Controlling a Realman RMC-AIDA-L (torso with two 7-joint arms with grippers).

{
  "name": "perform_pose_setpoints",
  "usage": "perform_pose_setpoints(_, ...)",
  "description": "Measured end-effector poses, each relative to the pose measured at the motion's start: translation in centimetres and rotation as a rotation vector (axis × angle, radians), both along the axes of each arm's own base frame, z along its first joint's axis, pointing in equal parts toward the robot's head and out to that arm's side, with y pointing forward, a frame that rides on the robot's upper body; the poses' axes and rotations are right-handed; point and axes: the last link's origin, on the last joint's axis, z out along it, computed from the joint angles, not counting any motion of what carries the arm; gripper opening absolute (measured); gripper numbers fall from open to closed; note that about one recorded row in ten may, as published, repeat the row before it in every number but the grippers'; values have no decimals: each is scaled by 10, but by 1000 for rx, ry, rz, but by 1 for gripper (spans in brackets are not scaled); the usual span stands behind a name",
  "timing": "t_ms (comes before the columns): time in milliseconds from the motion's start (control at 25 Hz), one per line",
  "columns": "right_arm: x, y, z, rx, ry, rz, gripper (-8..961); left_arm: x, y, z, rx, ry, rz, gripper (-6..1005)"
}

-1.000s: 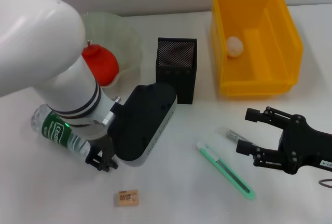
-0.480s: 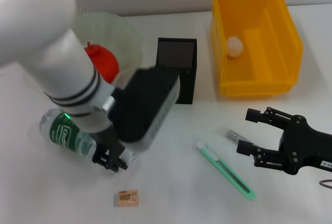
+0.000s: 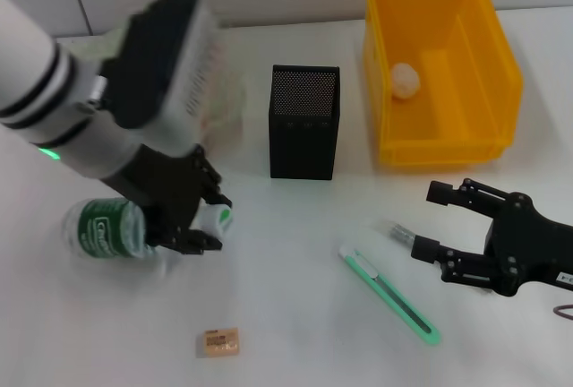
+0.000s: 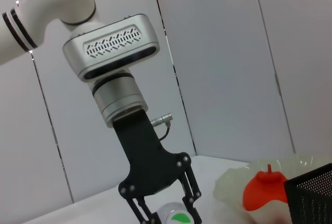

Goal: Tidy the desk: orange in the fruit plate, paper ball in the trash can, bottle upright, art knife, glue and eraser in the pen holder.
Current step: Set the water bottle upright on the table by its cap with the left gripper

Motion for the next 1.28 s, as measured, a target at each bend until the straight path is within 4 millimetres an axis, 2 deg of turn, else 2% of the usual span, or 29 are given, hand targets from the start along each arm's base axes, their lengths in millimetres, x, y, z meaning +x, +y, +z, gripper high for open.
perform_pose_setpoints(360,-4,3,0,-5,8,20,821,-28,5,38,126,-189,161,445)
perform_pose_setpoints(680,-7,5,1,-10,15,26,820,-40,3,53,176,-284,216,448)
perform_pose_setpoints(720,-7,5,1,-8,19,28,821,-45,3,60,200,-331,241,449)
perform_pose_setpoints(920,-8,6,3,-1,23,29,821,-50,1,65,218,-370,262,454)
perform_pose_setpoints(1280,-9,10,5,6,23,36,821,-68,-5,84,315,-554,337,465)
